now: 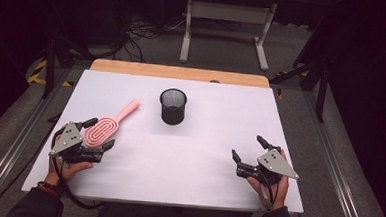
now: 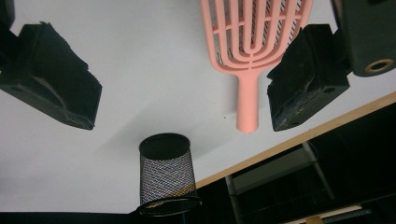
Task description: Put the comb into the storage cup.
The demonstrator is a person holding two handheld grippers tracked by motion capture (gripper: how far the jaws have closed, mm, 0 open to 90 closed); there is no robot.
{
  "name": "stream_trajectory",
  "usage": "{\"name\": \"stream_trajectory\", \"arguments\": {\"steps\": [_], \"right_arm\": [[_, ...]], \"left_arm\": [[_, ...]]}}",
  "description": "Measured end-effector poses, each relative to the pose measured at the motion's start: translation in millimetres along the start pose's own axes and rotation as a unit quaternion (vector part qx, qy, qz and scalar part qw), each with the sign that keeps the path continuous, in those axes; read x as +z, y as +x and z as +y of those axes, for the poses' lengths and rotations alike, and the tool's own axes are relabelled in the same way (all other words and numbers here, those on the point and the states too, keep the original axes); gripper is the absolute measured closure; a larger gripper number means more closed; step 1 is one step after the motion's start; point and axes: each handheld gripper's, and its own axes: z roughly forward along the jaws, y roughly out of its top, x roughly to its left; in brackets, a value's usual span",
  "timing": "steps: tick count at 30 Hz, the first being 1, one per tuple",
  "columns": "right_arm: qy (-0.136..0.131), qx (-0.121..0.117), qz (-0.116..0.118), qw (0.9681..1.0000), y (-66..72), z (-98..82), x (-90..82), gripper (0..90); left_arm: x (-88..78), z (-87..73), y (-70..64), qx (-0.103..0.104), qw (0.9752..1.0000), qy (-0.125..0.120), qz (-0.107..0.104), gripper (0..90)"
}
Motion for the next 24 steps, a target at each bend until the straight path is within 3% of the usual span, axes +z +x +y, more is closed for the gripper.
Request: {"name": "stream_trajectory", "arguments": {"steps": [8,10,12,15,18,21,23,24], "right_arm": [[0.005,0.007,0.006,0.9999,3.0,-2.9,2.9,10.9],[0.01,0.003,0.011,0.9999,6.0,-3.9,6.3,10.9],[0.01,0.002,0.013,0.9999,7.8,-3.7,10.5,10.9],[0.017,-0.007,0.018,0.9997,11.1,-4.3,17.1,11.1],[0.026,-0.02,0.022,0.9992,15.1,-7.4,18.9,11.2],[0.031,-0.02,0.024,0.9991,14.6,-9.2,19.4,11.2],[0.031,-0.021,0.024,0.999,13.9,-9.9,20.0,11.2],[0.033,-0.02,0.025,0.9989,13.8,-10.2,20.3,11.2]], "left_arm": [[3.4,3.0,6.3,-0.014,0.9999,-0.008,-0.003,11.5],[6.7,3.4,7.0,-0.022,0.9997,0.008,-0.002,13.1],[10.9,4.6,7.4,-0.026,0.999,0.033,0.017,18.3],[17.5,8.8,9.9,-0.038,0.9979,0.05,0.018,21.2],[21.8,11.9,15.3,-0.043,0.9977,0.051,0.013,26.2],[23.0,17.5,21.1,-0.046,0.9975,0.053,-0.005,45.8],[23.4,22.4,24.2,-0.045,0.9978,0.049,-0.003,65.3],[24.3,24.4,26.1,-0.044,0.9978,0.049,-0.005,70.8]]}}
